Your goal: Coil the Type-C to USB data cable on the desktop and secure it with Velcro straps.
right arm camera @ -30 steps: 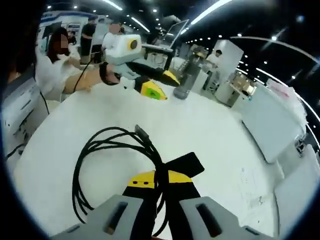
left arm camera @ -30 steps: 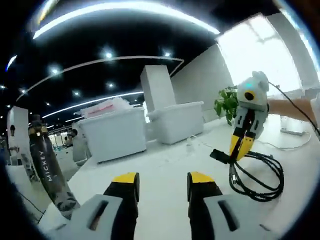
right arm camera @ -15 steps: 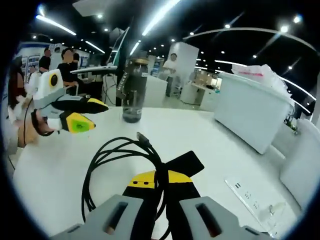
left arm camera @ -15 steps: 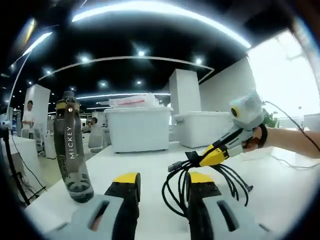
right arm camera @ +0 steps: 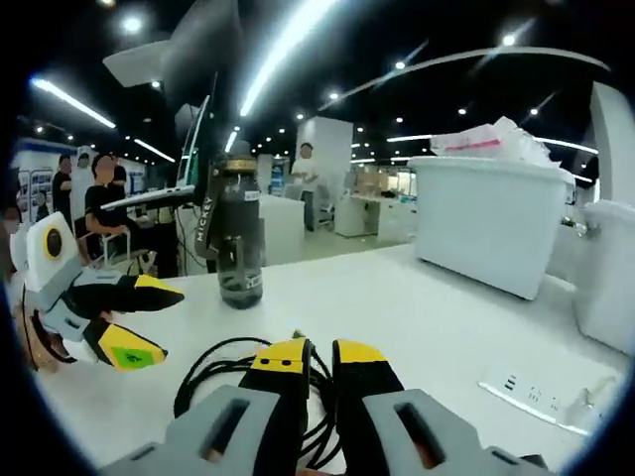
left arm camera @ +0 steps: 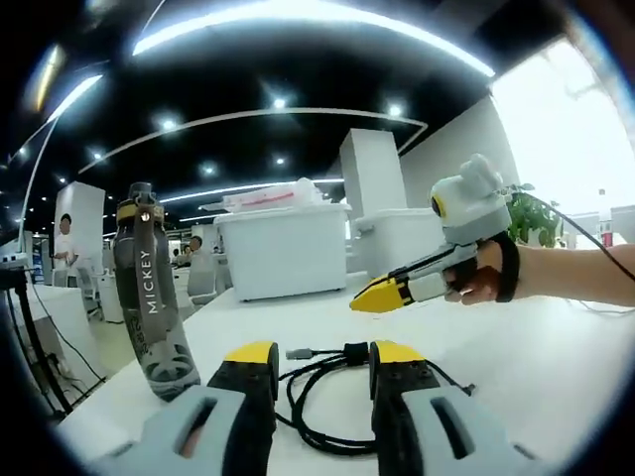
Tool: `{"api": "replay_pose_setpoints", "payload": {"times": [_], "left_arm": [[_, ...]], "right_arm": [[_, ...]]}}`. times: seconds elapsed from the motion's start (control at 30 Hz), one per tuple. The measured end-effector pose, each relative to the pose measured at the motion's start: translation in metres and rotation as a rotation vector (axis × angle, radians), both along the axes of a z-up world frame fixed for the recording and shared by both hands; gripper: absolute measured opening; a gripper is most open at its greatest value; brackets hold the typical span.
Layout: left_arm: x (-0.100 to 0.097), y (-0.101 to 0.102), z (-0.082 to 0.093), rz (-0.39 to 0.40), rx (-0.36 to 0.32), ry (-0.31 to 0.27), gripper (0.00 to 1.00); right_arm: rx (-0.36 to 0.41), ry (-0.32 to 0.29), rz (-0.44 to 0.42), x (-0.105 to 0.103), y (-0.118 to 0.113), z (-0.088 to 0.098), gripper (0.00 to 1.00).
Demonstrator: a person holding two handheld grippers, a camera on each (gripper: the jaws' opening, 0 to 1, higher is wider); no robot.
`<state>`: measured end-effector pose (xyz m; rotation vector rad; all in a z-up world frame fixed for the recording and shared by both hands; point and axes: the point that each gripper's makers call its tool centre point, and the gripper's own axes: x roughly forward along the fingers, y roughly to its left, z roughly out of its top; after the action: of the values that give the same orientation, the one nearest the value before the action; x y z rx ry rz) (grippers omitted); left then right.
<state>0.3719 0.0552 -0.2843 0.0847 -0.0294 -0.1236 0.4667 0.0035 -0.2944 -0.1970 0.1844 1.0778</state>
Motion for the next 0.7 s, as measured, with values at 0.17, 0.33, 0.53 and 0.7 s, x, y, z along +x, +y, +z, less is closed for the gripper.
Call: {"api": "replay_pose_setpoints", "payload": {"times": [0.17,0.33,0.53,0.7], "left_arm": [[0.001,-0.004,-0.006,-0.007,-0.002,0.012,0.37],[0.001,-0.016,-0.007,-0.034,0.03,0.0,0.37],[0.003,-0.021,-0.01,-0.049,0.015,-0.016,0.37],[0.005,-0.027,-0.017,-0.031,0.029,-0.002,0.37]], "right_arm": [[0.02,0.021,-0.032,0.0,-0.03,0.001,0.14],[0.084,0.074,-0.057,-0.006,-0.063,0.003,0.15],[0.106,0.024,-0.124,-0.027,-0.109,0.006,0.21],[0.128,-0.025,-0.173,-0.032,-0.146,0.011,0.25]]}}
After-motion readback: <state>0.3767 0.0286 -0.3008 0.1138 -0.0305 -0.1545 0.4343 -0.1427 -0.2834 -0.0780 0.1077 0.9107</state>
